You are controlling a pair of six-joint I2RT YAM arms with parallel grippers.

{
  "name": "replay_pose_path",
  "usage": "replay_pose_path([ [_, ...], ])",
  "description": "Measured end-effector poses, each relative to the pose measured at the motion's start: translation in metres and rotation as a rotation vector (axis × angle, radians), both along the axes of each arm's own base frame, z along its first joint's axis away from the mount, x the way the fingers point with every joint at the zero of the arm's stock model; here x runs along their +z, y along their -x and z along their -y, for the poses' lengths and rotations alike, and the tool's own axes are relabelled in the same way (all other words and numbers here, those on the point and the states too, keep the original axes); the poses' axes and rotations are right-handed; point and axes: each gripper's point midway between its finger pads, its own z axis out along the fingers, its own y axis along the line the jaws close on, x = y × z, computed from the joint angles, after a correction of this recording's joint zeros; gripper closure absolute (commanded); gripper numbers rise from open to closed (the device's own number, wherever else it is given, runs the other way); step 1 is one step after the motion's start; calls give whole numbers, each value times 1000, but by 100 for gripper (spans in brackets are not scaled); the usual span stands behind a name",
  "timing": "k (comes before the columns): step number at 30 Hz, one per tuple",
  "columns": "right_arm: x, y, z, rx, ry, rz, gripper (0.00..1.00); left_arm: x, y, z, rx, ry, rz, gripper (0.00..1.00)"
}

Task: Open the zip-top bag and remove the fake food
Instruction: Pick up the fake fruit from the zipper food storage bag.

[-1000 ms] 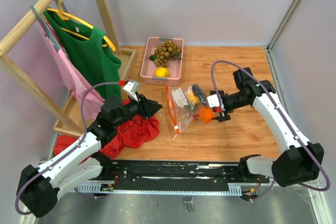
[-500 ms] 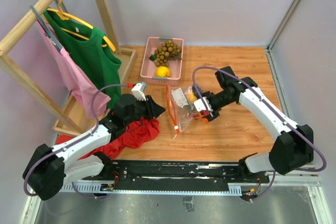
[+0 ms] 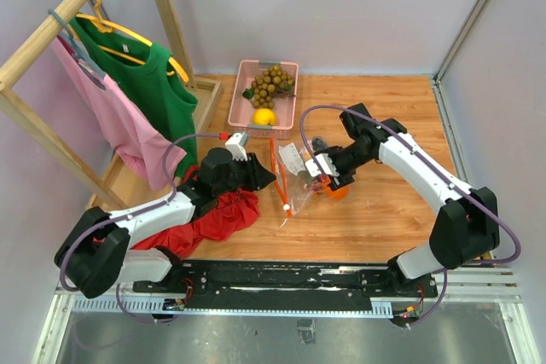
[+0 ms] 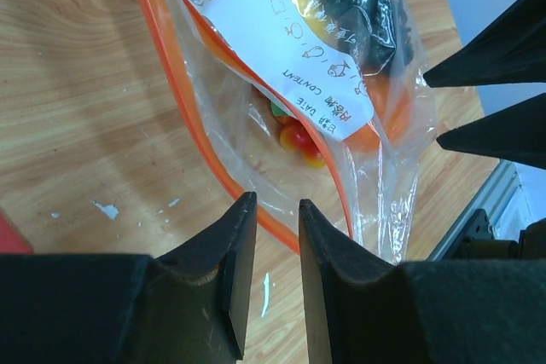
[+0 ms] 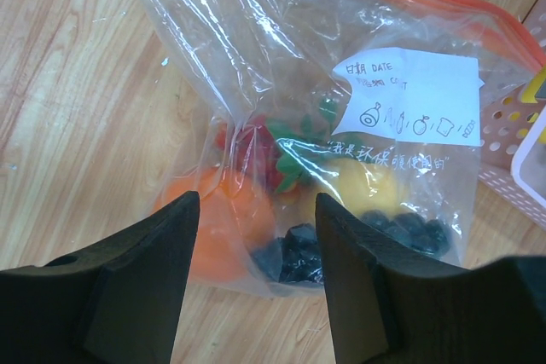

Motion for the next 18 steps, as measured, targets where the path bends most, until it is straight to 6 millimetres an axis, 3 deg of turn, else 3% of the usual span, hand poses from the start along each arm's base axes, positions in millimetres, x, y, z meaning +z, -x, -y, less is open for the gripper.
replay_pose_path([
  [12,-5,10,8,-42,25,-35,43,-18,2,15,-51,26,-76,69],
  [18,-2,13,10,-73,21,-45,43,-14,6,22,-83,60,-95,68],
])
